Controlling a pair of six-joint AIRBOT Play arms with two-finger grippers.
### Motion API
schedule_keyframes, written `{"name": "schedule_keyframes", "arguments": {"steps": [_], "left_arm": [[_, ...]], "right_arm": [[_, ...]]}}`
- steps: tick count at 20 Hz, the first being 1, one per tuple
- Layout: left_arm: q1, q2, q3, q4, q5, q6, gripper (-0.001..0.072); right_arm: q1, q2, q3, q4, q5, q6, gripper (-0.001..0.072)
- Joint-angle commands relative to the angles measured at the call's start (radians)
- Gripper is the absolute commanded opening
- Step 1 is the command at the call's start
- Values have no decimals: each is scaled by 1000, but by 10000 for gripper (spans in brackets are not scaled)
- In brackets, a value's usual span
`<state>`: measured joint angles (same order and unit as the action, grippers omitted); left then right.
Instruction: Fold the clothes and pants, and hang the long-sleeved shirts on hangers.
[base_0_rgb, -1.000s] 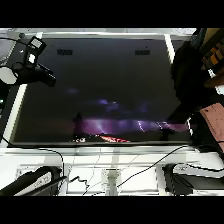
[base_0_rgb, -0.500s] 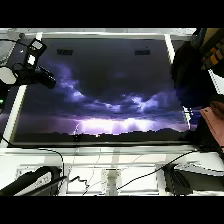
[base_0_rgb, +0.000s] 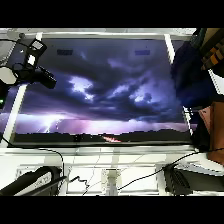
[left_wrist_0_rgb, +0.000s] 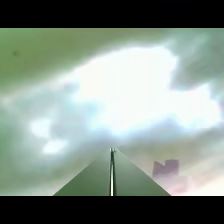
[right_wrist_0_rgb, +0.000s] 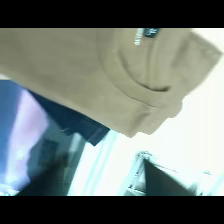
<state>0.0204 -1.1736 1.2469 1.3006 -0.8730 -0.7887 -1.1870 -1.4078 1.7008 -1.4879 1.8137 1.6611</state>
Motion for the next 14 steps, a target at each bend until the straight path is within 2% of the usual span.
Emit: {"name": "schedule_keyframes", "arguments": {"steps": [1, 5, 8, 10, 14], "left_arm": [[0, -1, 0, 0, 0, 0, 16], [0, -1, 0, 0, 0, 0, 16], [0, -1, 0, 0, 0, 0, 16], [0, -1, 0, 0, 0, 0, 16], [0, -1, 0, 0, 0, 0, 16]], "right_arm": [[13, 3, -2, 159, -46, 4, 26], [204, 45, -1, 227, -154, -18, 10], [475, 69, -2, 222, -152, -36, 10], [683, 85, -2, 211, -167, -85, 11], [1060, 138, -1, 119, -309, -102, 11]]}}
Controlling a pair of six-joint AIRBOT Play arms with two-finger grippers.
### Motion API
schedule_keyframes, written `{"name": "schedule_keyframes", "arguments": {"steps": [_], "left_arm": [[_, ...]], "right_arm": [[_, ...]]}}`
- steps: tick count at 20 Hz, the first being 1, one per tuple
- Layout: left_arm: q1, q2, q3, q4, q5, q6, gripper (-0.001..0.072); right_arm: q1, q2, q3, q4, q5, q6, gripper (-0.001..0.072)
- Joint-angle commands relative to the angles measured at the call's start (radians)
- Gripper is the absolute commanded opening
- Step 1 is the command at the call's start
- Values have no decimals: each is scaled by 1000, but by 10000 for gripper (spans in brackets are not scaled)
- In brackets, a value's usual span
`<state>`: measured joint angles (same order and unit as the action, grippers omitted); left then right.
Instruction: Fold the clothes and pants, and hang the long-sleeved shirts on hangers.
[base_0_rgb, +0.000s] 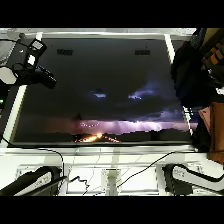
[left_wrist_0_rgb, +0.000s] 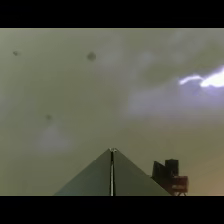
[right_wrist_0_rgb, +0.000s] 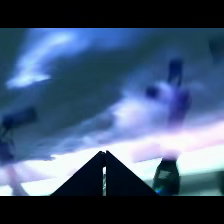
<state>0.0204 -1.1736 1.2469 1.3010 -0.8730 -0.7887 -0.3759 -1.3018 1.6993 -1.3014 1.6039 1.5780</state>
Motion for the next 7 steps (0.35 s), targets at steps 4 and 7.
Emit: {"name": "schedule_keyframes", "arguments": {"steps": [4, 7], "left_arm": [[0, -1, 0, 0, 0, 0, 16], [0, -1, 0, 0, 0, 0, 16]], "right_arm": [[403, 40, 0, -285, -133, 172, 11], [403, 41, 0, -262, -69, 206, 12]]}}
